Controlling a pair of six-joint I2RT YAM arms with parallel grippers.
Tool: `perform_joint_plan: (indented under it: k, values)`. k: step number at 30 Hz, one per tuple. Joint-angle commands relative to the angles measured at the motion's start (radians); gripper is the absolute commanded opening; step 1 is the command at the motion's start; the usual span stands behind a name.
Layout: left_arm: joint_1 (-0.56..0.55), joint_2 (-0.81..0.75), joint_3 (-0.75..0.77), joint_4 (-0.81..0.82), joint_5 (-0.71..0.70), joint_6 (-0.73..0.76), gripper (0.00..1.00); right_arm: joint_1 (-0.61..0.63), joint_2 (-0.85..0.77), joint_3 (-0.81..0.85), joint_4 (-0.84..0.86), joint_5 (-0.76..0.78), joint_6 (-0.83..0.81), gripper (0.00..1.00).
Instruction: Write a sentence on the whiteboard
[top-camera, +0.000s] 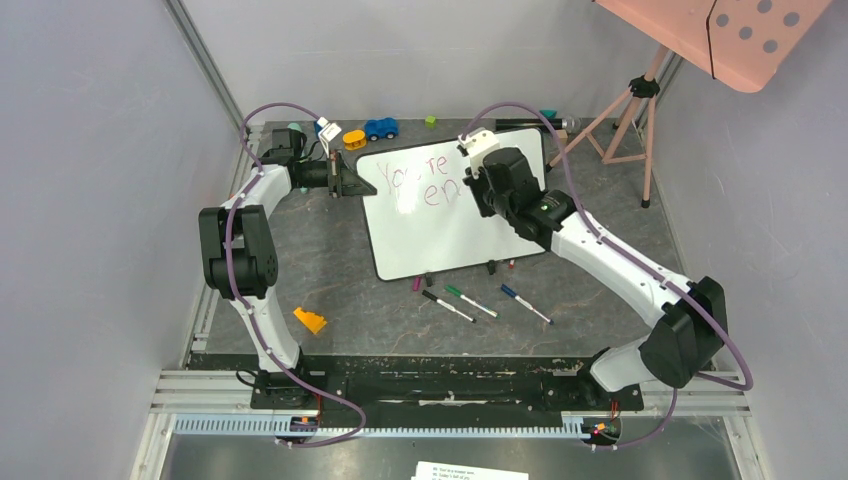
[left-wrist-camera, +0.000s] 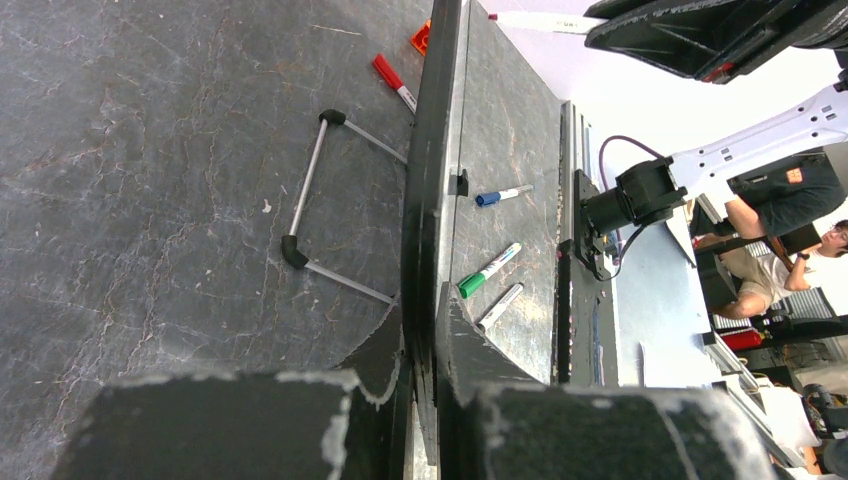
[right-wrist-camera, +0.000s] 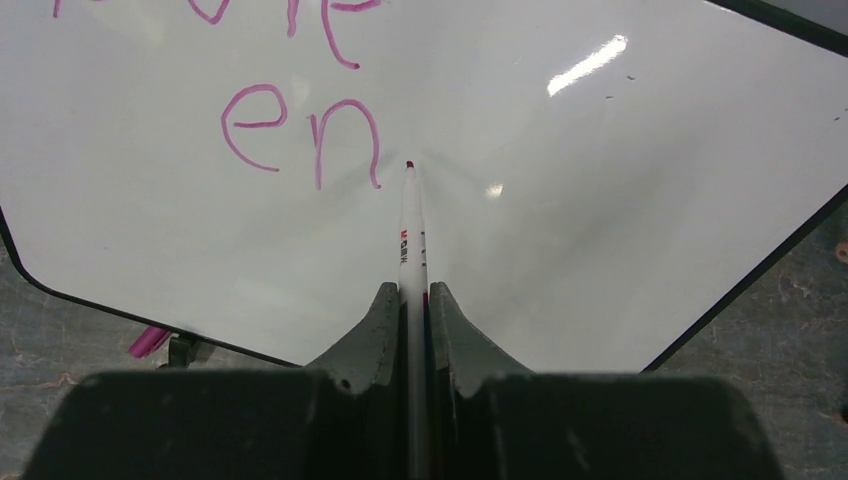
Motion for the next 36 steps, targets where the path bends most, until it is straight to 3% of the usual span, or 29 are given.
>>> perform_joint_plan:
  k: [1, 19, 29, 36]
  values:
    - [-0.062, 0.03, -0.048, -0.019, -0.259, 0.2, 0.02, -0.016, 0.011, 0.069, 0.023, 0.028, 0.003, 0.0]
    - [-0.063, 0.032, -0.047, -0.018, -0.259, 0.199, 0.02, -0.029, 0.075, 0.095, 0.038, 0.003, -0.002, 0.0]
    - [-0.062, 0.032, -0.047, -0.018, -0.26, 0.199, 0.02, -0.029, 0.018, -0.021, 0.033, -0.028, 0.005, 0.0]
    - [-0.062, 0.031, -0.047, -0.018, -0.259, 0.2, 0.02, -0.029, -0.023, -0.073, 0.025, 0.036, 0.004, 0.0]
